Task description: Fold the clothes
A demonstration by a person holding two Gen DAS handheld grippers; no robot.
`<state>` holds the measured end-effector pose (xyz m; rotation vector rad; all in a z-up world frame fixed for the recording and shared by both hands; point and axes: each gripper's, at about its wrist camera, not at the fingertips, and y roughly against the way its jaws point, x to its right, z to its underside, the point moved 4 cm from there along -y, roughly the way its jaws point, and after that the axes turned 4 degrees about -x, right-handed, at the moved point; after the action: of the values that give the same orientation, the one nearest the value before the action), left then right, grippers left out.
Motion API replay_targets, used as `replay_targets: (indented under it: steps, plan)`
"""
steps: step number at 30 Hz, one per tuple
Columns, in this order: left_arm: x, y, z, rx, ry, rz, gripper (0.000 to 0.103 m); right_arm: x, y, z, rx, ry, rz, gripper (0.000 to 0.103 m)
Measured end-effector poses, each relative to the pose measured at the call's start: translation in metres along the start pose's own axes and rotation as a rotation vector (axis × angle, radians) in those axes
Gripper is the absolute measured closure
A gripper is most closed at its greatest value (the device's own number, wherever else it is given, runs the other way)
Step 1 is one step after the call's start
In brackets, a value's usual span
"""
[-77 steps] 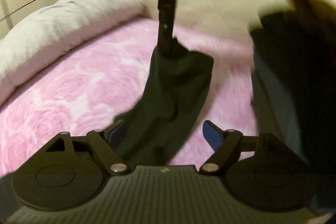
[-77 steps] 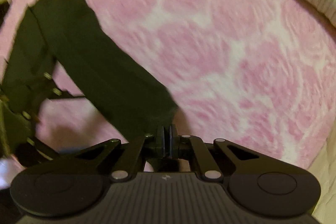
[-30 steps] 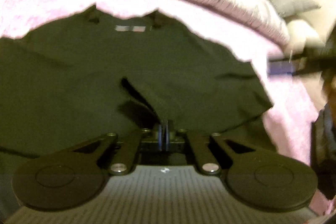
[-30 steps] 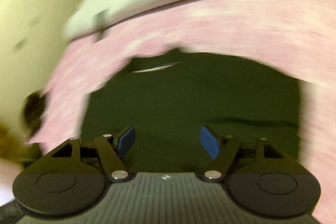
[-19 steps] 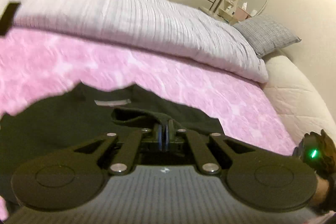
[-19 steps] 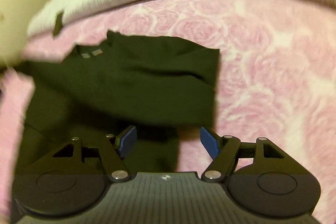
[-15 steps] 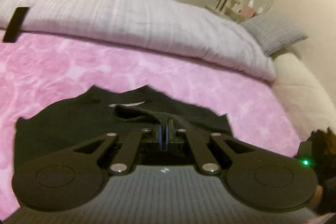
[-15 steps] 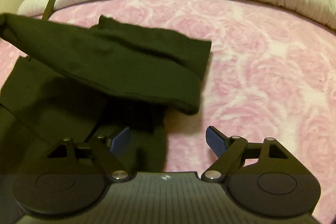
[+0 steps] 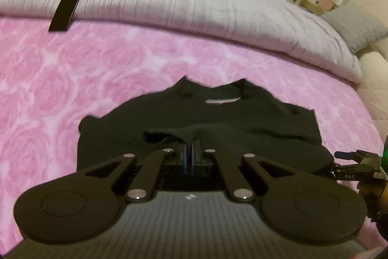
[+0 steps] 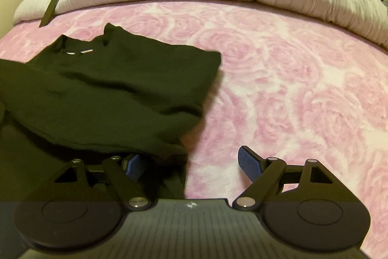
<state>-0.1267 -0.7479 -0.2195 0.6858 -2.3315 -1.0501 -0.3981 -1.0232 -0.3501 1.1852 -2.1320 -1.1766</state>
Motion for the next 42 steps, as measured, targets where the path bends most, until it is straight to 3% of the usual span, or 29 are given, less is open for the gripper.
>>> replay_targets:
  steps: [5, 11, 15, 20, 23, 24, 27, 32, 38, 42]
  plan:
    - [0.0, -0.024, 0.02, -0.116, -0.082, 0.019, 0.102, 0.005, -0.005, 0.003, 0.004, -0.029, 0.055, 0.02]
    - [0.006, -0.025, 0.035, -0.127, -0.088, 0.092, 0.102, 0.036, 0.001, 0.014, 0.022, -0.167, 0.14, 0.019]
    - [0.006, -0.014, 0.033, -0.109, -0.054, 0.132, 0.102, 0.026, 0.008, 0.018, 0.043, -0.117, 0.137, 0.018]
    - [0.009, -0.007, 0.027, -0.101, -0.06, 0.158, 0.102, -0.016, 0.004, 0.018, 0.109, 0.082, 0.107, 0.017]
    - [0.004, -0.009, 0.032, -0.12, -0.054, 0.142, 0.102, -0.006, -0.003, 0.005, 0.142, 0.075, 0.177, 0.018]
    - [0.003, -0.01, 0.034, -0.126, -0.052, 0.136, 0.102, 0.007, -0.005, 0.003, 0.139, 0.044, 0.223, 0.018]
    - [0.0, -0.022, 0.05, -0.181, -0.058, 0.126, 0.102, 0.035, -0.003, 0.01, 0.096, 0.008, 0.219, 0.017]
    - [-0.004, -0.042, 0.069, -0.236, -0.062, 0.094, 0.102, 0.032, 0.018, 0.014, 0.11, 0.08, 0.211, 0.015]
    - [0.007, -0.049, 0.073, -0.24, -0.221, 0.058, 0.102, 0.028, 0.025, 0.022, 0.003, 0.027, 0.177, 0.014]
    - [0.006, -0.045, 0.068, -0.205, -0.222, 0.073, 0.102, 0.035, 0.05, 0.023, -0.005, -0.05, 0.145, 0.014]
